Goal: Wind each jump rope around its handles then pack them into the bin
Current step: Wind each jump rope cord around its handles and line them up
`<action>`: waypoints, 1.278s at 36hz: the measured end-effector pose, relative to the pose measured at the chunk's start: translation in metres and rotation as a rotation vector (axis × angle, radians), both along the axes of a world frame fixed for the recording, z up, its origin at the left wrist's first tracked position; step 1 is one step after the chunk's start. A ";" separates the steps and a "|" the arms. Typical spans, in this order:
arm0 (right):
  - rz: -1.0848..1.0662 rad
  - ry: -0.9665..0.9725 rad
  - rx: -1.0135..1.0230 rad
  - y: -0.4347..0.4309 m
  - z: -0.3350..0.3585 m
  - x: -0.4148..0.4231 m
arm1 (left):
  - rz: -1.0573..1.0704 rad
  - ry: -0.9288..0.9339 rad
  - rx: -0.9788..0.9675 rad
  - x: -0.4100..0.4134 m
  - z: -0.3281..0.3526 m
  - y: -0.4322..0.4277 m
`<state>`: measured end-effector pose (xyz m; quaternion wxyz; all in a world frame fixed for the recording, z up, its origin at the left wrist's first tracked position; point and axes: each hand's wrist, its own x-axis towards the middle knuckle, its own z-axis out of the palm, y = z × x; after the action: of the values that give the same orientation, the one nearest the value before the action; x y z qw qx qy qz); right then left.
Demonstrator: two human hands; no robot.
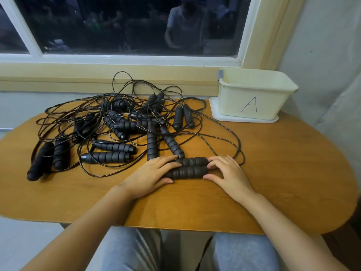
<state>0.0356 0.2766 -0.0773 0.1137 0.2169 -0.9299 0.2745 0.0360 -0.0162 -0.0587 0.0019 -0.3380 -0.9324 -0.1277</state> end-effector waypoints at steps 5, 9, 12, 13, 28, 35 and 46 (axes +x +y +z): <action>-0.001 0.023 0.004 0.001 -0.005 -0.001 | 0.044 -0.016 0.014 0.003 0.002 0.008; 0.012 0.017 -0.013 0.002 -0.002 0.000 | 0.085 0.003 -0.007 0.005 -0.003 0.017; 0.029 -0.006 -0.006 0.007 0.002 0.001 | 0.100 0.003 0.025 0.006 -0.004 0.019; 0.039 -0.021 -0.005 0.009 0.004 0.002 | 0.100 0.003 0.032 0.007 -0.004 0.020; -0.046 -0.103 0.304 0.028 0.032 0.004 | 0.102 0.029 -0.007 0.019 -0.008 0.026; -0.105 -0.002 0.426 0.075 0.026 0.014 | 0.195 0.136 0.002 0.021 -0.009 0.066; -0.290 0.232 0.309 0.083 0.012 0.036 | 0.365 0.087 0.064 -0.003 0.000 0.118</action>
<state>0.0714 0.3596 -0.0649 0.2236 0.1261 -0.9629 0.0830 0.0329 0.1013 -0.0586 0.0760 -0.1684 -0.9727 -0.1403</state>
